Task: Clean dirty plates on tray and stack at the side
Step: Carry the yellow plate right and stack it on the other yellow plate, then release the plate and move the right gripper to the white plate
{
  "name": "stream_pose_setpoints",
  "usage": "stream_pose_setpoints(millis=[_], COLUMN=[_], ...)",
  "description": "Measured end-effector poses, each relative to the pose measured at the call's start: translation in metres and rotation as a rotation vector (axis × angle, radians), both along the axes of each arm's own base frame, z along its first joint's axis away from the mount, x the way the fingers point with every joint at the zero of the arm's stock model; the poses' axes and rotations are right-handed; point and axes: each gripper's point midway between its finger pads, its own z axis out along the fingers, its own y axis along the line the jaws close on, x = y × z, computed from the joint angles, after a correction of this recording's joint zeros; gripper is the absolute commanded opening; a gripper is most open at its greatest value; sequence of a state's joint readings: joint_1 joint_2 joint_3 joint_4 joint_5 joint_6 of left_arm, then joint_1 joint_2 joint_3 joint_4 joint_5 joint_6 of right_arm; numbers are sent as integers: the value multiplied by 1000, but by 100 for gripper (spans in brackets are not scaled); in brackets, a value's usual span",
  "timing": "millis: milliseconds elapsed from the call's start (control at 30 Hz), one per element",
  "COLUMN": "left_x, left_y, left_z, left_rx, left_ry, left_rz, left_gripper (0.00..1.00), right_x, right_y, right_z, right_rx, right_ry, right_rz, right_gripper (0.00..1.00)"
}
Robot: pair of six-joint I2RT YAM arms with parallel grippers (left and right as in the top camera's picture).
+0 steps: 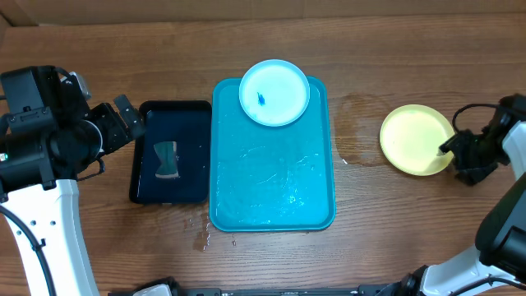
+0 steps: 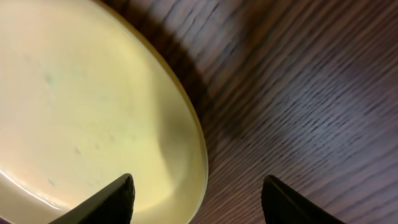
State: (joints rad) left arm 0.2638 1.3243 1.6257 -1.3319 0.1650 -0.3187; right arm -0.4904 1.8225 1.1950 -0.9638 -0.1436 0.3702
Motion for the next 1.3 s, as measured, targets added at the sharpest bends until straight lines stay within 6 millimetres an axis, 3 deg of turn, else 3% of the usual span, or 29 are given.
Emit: stream_pose_setpoints(millis=[200, 333, 567, 667, 767, 933, 1033, 1167, 1233, 1300], left_x=[0, 0, 0, 0, 0, 0, 0, 0, 0, 0], left_y=[0, 0, 0, 0, 0, 0, 0, 0, 0, 0], left_z=[0, 0, 0, 0, 0, 0, 0, 0, 0, 0], left_rx=[0, 0, 0, 0, 0, 0, 0, 0, 0, 0], left_ry=[0, 0, 0, 0, 0, 0, 0, 0, 0, 0], left_rz=[0, 0, 0, 0, 0, 0, 0, 0, 0, 0], left_gripper=[100, 100, 100, 100, 100, 100, 100, 100, 100, 100], right_x=[13, 24, 31, 30, 32, 65, 89, 122, 129, 132], right_y=[25, 57, 106, 115, 115, 116, 129, 170, 191, 214], right_z=[-2, -1, -1, 4, 24, 88, 127, 162, 167, 170], right_rx=[18, 18, 23, 37, 47, 12, -24, -66, -71, -73], right_ry=[-36, -51, -54, -43, -23, -113, -215, -383, -425, -459], right_rz=[119, 253, 416, 442, 440, 467, 522, 641, 682, 731], right_gripper=[69, 70, 85, 85, 82, 71, 56, 28, 6, 4])
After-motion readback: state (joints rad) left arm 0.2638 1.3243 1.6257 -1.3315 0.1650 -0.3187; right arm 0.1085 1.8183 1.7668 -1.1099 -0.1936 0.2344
